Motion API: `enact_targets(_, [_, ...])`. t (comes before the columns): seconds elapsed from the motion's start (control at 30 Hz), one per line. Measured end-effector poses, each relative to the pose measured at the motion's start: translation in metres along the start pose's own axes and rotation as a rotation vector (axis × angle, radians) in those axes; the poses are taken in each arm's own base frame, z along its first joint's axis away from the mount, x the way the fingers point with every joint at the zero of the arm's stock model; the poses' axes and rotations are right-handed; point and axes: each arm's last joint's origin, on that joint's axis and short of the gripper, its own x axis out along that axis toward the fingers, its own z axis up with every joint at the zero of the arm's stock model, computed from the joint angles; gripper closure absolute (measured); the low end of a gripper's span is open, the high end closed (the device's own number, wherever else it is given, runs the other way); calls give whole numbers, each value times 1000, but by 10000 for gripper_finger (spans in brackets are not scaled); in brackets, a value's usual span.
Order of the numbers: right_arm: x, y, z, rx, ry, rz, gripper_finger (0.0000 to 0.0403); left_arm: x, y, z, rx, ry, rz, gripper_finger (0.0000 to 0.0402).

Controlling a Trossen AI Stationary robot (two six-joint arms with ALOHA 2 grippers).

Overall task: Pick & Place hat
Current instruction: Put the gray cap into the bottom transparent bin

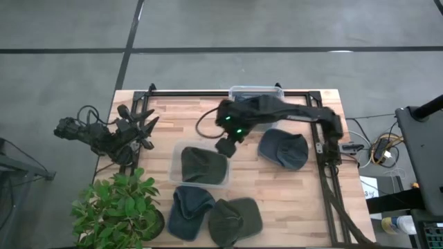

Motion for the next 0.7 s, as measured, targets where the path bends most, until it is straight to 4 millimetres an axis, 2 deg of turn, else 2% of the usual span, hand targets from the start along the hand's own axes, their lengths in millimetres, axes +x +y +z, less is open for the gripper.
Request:
enact_targets(0.17, [-47, 8, -20, -58, -68, -19, 138, 0, 0, 0, -23, 1, 0, 259])
enact_targets(0.37, [-79, 24, -51, -76, -115, -46, 146, 0, 0, -1, -24, 1, -1, 259])
enact_targets(0.53, [-79, 37, -74, -97, -89, -90, 150, 0, 0, -1, -35, 3, -2, 259])
enact_targets(0.7, [-59, 44, -98, -168, -43, -212, 149, 0, -1, -2, -57, 6, -3, 259])
